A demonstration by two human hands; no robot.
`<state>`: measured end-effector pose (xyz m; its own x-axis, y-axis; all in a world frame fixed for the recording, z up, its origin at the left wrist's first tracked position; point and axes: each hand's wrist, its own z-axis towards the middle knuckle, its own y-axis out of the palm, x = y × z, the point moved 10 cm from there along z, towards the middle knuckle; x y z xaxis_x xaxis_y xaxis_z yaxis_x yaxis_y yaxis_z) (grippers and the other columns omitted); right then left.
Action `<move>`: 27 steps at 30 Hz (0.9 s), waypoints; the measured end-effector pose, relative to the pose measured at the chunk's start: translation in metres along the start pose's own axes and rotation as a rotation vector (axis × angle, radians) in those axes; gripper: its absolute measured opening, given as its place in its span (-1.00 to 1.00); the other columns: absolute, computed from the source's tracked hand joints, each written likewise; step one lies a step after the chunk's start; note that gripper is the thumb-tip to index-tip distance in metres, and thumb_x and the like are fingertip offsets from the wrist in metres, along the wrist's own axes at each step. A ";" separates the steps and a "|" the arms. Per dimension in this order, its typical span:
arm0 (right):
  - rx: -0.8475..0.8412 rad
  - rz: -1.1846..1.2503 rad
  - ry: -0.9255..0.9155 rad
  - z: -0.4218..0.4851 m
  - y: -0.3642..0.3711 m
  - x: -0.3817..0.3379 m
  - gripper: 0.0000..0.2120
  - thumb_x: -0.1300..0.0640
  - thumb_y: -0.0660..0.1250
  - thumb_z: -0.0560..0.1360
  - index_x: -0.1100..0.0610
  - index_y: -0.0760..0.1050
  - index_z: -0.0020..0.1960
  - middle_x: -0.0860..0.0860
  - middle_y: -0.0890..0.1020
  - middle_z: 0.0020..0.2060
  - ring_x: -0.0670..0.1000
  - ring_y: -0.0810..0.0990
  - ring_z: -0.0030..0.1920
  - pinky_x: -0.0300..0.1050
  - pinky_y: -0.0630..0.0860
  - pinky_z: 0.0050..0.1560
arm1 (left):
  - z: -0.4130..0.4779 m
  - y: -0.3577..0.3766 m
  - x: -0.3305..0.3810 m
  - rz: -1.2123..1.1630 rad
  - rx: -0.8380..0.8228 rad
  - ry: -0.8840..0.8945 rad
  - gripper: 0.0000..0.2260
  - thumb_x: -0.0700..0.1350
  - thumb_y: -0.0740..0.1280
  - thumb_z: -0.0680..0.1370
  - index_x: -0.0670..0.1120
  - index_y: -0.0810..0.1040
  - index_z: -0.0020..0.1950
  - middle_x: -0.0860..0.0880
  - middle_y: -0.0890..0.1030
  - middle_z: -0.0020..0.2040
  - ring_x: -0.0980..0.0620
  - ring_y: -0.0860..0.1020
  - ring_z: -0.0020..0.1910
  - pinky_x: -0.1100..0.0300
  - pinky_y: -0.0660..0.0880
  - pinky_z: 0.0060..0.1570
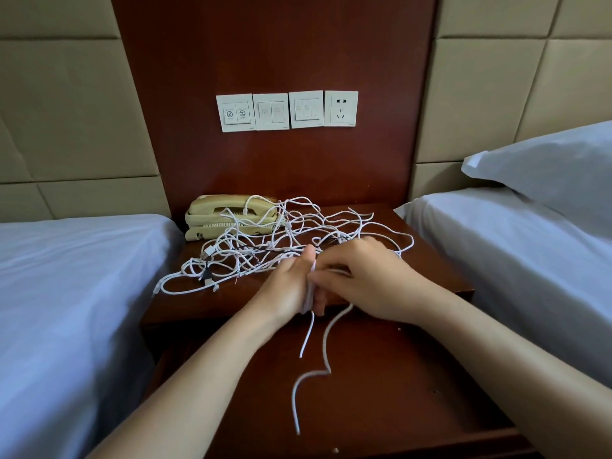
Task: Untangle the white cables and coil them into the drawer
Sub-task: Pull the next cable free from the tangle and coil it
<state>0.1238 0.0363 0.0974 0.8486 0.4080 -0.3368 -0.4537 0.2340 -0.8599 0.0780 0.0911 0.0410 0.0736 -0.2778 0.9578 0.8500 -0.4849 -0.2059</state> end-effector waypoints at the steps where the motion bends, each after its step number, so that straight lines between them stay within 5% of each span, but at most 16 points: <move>1: 0.051 0.011 0.010 0.000 -0.006 0.004 -0.79 0.01 0.28 0.53 0.04 0.57 -0.23 -0.05 0.65 -0.32 -0.02 0.59 -0.22 0.05 0.50 -0.12 | -0.001 0.007 -0.001 -0.066 -0.043 -0.014 -0.40 0.03 -0.08 0.65 -0.26 0.42 -0.44 -0.13 0.41 -0.57 0.06 0.40 -0.62 0.30 0.33 -0.52; 6: 0.191 0.110 0.068 0.001 -0.019 0.026 -0.75 0.04 0.35 0.50 0.01 0.46 -0.35 -0.01 0.57 -0.43 -0.06 0.51 -0.34 -0.04 0.47 -0.20 | -0.008 0.034 -0.009 -0.213 -0.243 -0.169 -0.37 0.22 -0.20 0.59 -0.19 0.37 -0.35 -0.03 0.30 -0.59 0.06 0.30 -0.66 0.26 0.30 -0.55; 9: 0.267 0.206 0.093 0.000 -0.027 0.037 -0.69 0.07 0.36 0.50 0.01 0.39 -0.38 -0.08 0.37 -0.54 -0.10 0.35 -0.46 -0.27 0.26 -0.40 | -0.020 0.040 0.002 -0.182 -0.321 -0.164 -0.53 0.23 -0.05 0.55 -0.11 0.28 -0.32 0.06 0.17 -0.57 0.15 0.16 -0.65 0.33 0.20 -0.58; 15: 0.179 0.360 0.147 -0.002 -0.016 0.050 -0.78 0.16 0.20 0.59 0.09 0.41 -0.24 -0.10 0.43 -0.58 -0.05 0.47 -0.55 0.01 0.50 -0.40 | -0.014 0.019 0.003 -0.082 -0.210 -0.125 -0.61 0.02 0.02 0.64 -0.08 0.19 -0.36 0.09 0.13 -0.57 0.15 0.11 -0.64 0.35 0.12 -0.60; 20: 0.043 0.296 0.154 -0.006 -0.009 0.048 -0.79 0.19 0.21 0.58 0.25 0.51 -0.18 -0.04 0.49 -0.57 -0.08 0.50 -0.57 -0.33 0.38 -0.46 | -0.009 0.003 -0.001 -0.005 -0.132 -0.114 -0.61 0.00 0.02 0.65 -0.07 0.19 -0.37 0.08 0.14 -0.56 0.14 0.11 -0.61 0.34 0.10 -0.57; 23: 0.076 0.234 0.152 -0.007 -0.014 0.050 -0.82 0.14 0.29 0.54 0.19 0.59 -0.17 0.00 0.62 -0.45 -0.07 0.53 -0.52 -0.34 0.37 -0.43 | -0.008 -0.001 -0.006 0.011 -0.111 -0.134 -0.61 -0.01 0.03 0.65 -0.07 0.19 -0.37 0.08 0.14 -0.55 0.14 0.11 -0.61 0.33 0.10 -0.58; 27: 0.053 0.190 0.179 -0.009 -0.017 0.056 -0.75 0.07 0.32 0.53 0.16 0.50 -0.28 0.03 0.54 -0.54 -0.10 0.43 -0.56 -0.32 0.33 -0.47 | -0.007 -0.007 -0.010 0.004 -0.085 -0.146 -0.61 -0.01 0.04 0.65 -0.07 0.19 -0.38 0.07 0.14 -0.55 0.14 0.11 -0.61 0.32 0.11 -0.58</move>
<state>0.1811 0.0470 0.0896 0.7790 0.2874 -0.5573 -0.6196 0.2160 -0.7546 0.0674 0.0914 0.0312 0.1571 -0.1596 0.9746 0.8025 -0.5546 -0.2202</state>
